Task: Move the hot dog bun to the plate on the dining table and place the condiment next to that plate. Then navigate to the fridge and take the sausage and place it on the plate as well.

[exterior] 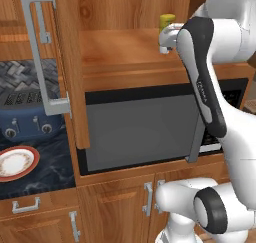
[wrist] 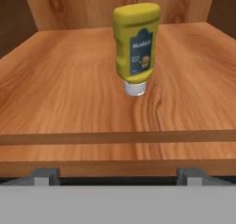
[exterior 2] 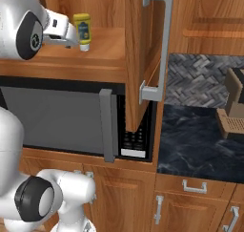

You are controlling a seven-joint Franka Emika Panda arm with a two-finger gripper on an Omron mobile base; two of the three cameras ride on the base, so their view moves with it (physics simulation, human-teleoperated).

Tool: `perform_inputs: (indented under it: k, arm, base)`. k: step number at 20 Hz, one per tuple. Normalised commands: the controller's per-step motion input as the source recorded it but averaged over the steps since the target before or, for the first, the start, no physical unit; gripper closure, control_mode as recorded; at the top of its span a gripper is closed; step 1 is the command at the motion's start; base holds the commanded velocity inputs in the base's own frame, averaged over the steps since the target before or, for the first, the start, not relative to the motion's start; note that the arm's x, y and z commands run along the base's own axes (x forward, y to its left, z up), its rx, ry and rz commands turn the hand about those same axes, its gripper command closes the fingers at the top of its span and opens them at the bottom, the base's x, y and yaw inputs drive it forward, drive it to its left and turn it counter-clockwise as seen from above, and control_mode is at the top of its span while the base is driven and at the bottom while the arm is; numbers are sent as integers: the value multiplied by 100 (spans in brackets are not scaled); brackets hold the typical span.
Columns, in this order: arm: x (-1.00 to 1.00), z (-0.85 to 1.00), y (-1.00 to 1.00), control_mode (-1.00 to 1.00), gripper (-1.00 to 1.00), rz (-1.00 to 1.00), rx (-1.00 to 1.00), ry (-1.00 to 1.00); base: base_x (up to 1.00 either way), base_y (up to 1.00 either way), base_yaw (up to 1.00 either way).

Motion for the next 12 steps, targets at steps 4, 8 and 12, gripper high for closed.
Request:
perform_inputs:
  k: [4,8,12]
  arm:
    - [76,2,-2,-100,-100,0,-6,-19]
    - [79,4,-2,-100,-100,-3,-8,-11]
    - [54,24,-13,-100,-100,-9,0,5]
  base:
    - [0,0,0]
    - [0,0,0]
    - [0,0,0]
